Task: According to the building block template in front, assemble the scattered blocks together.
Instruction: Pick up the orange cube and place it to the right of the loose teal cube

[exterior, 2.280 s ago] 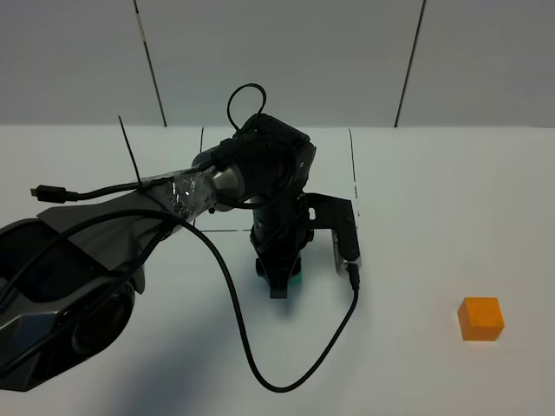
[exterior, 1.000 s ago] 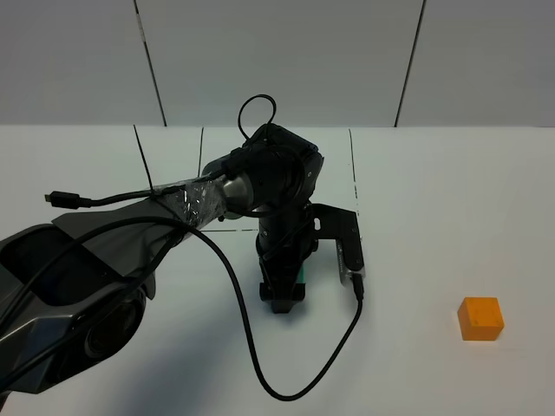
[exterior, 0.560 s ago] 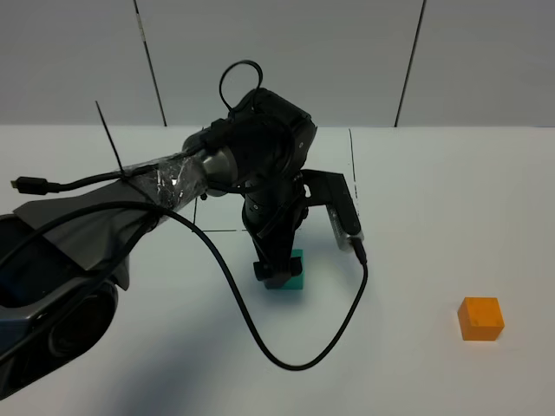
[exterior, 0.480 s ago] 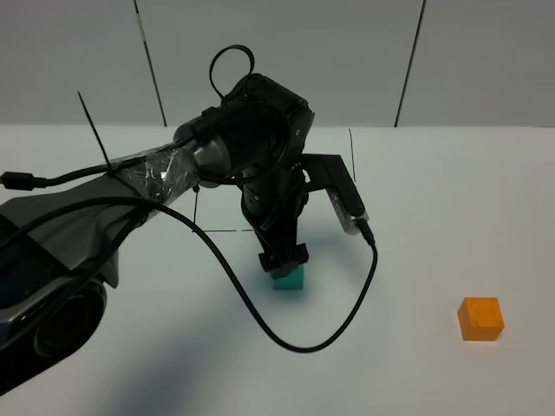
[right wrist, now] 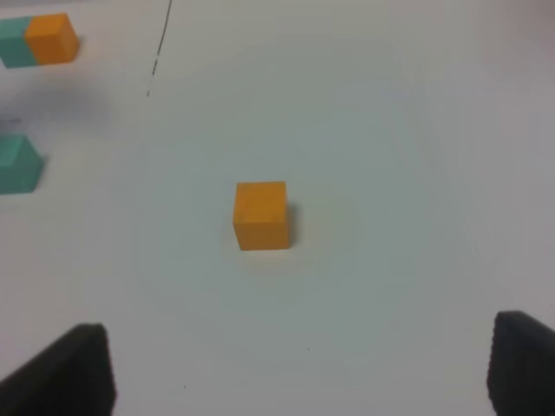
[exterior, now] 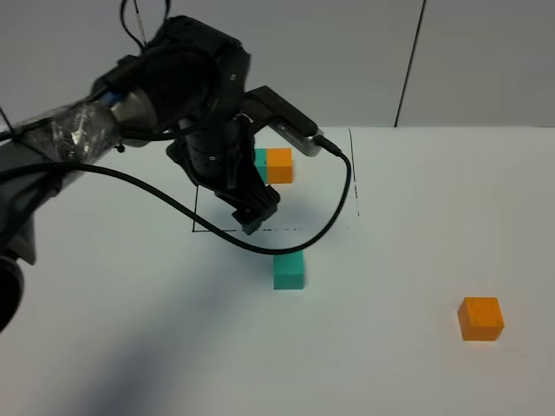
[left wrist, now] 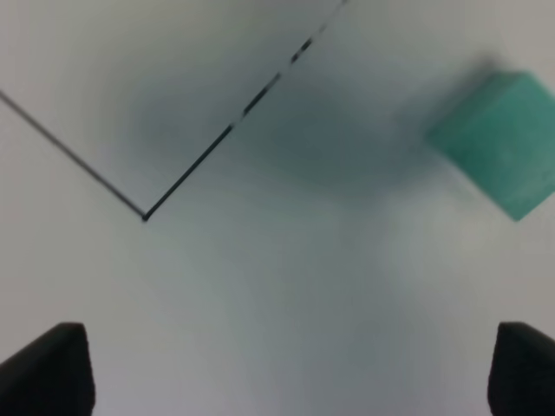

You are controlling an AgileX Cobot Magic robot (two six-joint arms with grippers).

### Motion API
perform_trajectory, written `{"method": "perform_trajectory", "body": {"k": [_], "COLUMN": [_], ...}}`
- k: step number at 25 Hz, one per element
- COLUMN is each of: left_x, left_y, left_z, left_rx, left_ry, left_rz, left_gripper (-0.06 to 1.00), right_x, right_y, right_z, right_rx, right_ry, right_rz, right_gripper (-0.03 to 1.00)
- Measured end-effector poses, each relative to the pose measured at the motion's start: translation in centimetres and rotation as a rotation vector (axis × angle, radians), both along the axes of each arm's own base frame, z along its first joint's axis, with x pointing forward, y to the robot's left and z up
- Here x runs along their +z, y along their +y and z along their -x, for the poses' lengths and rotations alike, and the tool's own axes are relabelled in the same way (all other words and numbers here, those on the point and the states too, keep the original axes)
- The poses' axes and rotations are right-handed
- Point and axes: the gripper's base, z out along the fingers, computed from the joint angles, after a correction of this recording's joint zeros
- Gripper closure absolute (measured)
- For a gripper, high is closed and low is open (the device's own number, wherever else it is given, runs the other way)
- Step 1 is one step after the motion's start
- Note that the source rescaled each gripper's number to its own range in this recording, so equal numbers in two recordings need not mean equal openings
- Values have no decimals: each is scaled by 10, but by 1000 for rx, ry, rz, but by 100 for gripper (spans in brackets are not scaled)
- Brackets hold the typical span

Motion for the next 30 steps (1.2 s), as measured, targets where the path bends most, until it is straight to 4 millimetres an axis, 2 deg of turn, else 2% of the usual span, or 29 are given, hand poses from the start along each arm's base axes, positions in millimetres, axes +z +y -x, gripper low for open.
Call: {"method": "perform_trajectory", "body": {"k": [4,7,11,14,16,19,23,30], "left_x": [1,4,10,26,35,57,84,89], "left_y": [52,98,156,196,215,228,229,229], "left_z": [6,21,51,78,99,130,175,250], "left_rx": [122,228,392,561,646,724,756,812], "left_ry": [56,101,91,-17,-75,-173,-274,-365], "left_rz": [-26,-43,-28,32,52,95,145,187], "left_gripper": [6,8,9,10,10,11,12,14], "right_x": [0,0,0,0,0,0,0,0], "right_y": [0,1,1,1,1,1,1,1], "right_z": [0,0,0,0,0,0,0,0], "right_rx": [3,7,9,9,9,9,9,9], "right_ry": [0,0,0,0,0,-1,-1,-1], "right_rz": [-5,-11,-13,-13,-13,-13,-13,-13], "right_gripper": [24,24,24,24,24,24,24,24]}}
